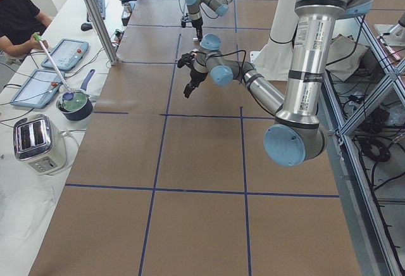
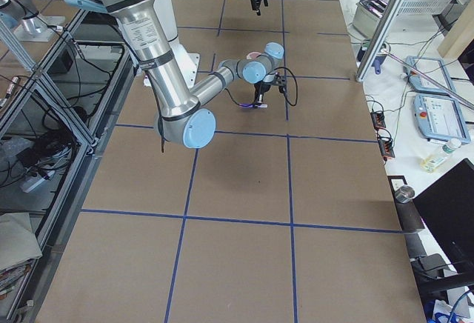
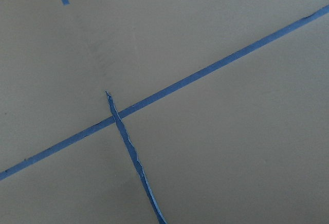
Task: Collect pens into pen holder
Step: 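Carry the purple marker with the right gripper and drop it into the cup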
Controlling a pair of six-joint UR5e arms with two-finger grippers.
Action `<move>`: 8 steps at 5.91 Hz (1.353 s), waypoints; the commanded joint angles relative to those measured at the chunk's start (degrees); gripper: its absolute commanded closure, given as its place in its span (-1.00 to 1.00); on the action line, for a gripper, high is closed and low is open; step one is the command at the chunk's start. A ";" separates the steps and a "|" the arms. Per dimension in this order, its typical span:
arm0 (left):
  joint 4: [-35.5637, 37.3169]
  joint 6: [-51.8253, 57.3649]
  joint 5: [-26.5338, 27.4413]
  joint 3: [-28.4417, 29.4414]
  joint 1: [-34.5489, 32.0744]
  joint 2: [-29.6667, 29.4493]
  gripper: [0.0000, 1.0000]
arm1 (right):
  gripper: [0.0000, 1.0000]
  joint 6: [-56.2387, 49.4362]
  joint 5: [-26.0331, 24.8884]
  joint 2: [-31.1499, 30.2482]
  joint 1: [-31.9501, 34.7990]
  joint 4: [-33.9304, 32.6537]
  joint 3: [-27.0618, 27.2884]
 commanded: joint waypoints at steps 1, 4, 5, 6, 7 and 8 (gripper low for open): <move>-0.14 -0.06 0.00 -0.07 0.03 0.00 -1.00 | 1.00 3.56 -12.13 -0.09 -3.13 0.09 11.35; -0.31 -0.06 -0.08 -0.07 0.12 -0.18 -1.00 | 1.00 21.30 -37.44 1.92 -13.41 8.55 21.70; -0.49 0.11 -0.17 0.10 0.21 -0.18 -1.00 | 1.00 21.87 -50.51 0.97 -18.67 15.92 21.62; -0.49 0.11 -0.26 0.11 0.21 -0.26 -1.00 | 1.00 21.35 -62.82 1.39 -22.90 16.52 21.27; -0.49 0.03 -0.35 0.11 0.30 -0.26 -1.00 | 1.00 21.17 -71.65 1.57 -25.55 17.05 21.18; -0.49 0.11 -0.35 0.28 0.38 -0.44 -1.00 | 1.00 21.08 -76.43 1.14 -26.10 20.27 20.05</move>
